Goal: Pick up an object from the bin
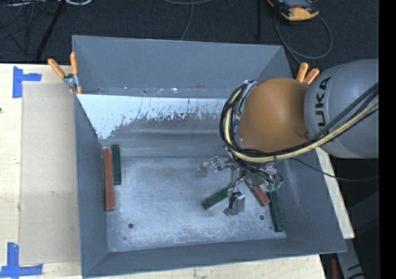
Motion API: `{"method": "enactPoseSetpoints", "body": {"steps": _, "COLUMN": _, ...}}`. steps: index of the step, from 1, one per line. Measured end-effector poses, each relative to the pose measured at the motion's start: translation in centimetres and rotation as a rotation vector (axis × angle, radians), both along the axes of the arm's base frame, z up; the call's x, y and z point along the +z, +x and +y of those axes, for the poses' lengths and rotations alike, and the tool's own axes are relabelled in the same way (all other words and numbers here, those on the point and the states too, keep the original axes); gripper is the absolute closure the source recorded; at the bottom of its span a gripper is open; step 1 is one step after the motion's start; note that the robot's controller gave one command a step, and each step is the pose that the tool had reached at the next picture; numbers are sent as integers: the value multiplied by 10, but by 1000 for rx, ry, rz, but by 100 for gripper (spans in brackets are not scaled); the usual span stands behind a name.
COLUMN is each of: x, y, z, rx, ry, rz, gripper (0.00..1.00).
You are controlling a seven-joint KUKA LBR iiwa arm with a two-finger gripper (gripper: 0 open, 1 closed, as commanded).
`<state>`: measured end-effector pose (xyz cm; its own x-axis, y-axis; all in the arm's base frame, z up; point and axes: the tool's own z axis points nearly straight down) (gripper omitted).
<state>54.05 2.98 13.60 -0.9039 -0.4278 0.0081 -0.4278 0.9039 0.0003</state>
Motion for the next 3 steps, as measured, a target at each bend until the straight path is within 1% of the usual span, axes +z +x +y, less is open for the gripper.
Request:
{"method": "enactPoseSetpoints", "body": {"steps": 1, "x": -71, "y": 43, "z": -24, "rx": 61, "ry": 4, "rz": -6, "gripper": 0}}
{"method": "enactPoseSetpoints", "body": {"steps": 2, "x": -66, "y": 44, "z": -23, "rx": 59, "ry": 5, "rz": -8, "gripper": 100}}
{"method": "enactPoseSetpoints", "body": {"steps": 3, "x": 70, "y": 57, "z": -39, "rx": -56, "ry": 3, "rz": -17, "gripper": 100}}
